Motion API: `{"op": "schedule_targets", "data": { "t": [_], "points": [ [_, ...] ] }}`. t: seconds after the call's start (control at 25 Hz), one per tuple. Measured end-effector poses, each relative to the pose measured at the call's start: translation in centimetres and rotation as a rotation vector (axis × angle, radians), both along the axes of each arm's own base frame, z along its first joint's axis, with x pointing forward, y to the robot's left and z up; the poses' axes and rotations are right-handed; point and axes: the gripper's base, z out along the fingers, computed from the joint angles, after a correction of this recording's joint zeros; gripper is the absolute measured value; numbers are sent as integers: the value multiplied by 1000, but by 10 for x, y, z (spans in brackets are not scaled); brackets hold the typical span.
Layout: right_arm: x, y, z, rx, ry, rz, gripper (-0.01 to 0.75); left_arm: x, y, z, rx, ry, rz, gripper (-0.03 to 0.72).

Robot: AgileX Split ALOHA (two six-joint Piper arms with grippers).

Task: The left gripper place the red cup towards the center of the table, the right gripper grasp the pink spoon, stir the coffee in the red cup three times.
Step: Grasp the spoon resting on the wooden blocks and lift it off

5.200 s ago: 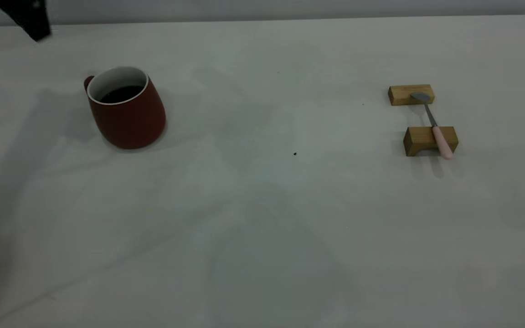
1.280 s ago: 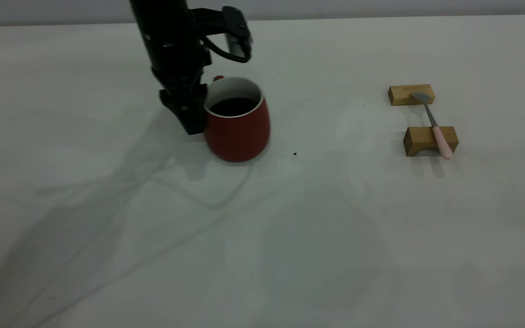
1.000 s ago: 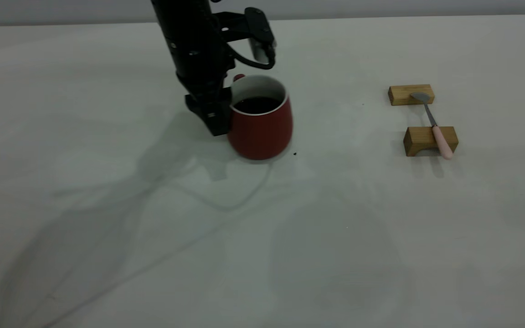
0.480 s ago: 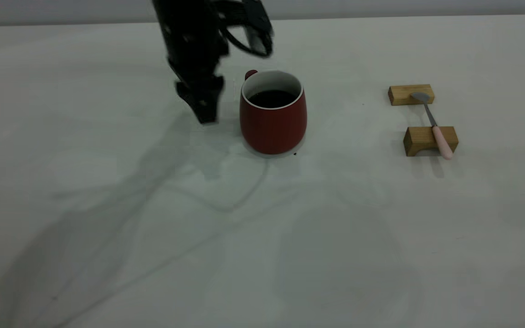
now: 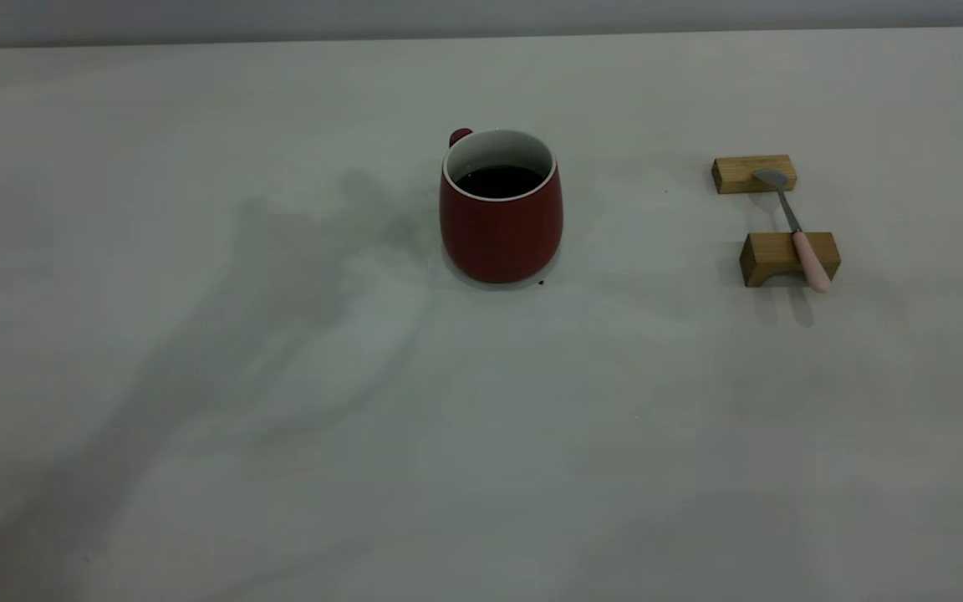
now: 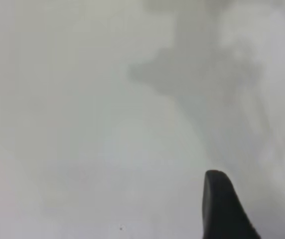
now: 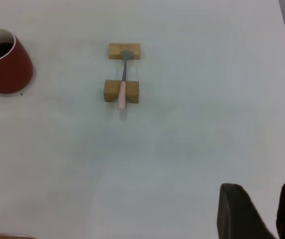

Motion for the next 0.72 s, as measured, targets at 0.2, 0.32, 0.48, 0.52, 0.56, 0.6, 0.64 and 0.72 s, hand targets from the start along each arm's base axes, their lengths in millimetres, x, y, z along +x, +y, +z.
{"op": "schedule_targets", "data": {
  "t": [0.2,0.32,0.48,0.52,0.56,0.6,0.64,0.72],
  "points": [
    [0,0,0,0,0,0,238,-40,19,74,-151,-173,188,426],
    [0,0,0,0,0,0,238,-73,35,104,-235,-240,292,426],
    [0,0,0,0,0,0,238,-121,59,104,-266,-231,385,426],
    [0,0,0,0,0,0,238,-134,65,96,-262,-212,410,426],
    [0,0,0,0,0,0,238,-147,71,86,-252,-189,432,426],
    [0,0,0,0,0,0,238,-160,77,78,-247,-173,455,426],
    [0,0,0,0,0,0,238,-171,83,63,-225,-139,478,426],
    [0,0,0,0,0,0,238,-197,95,40,-198,-96,510,426]
  ]
}}
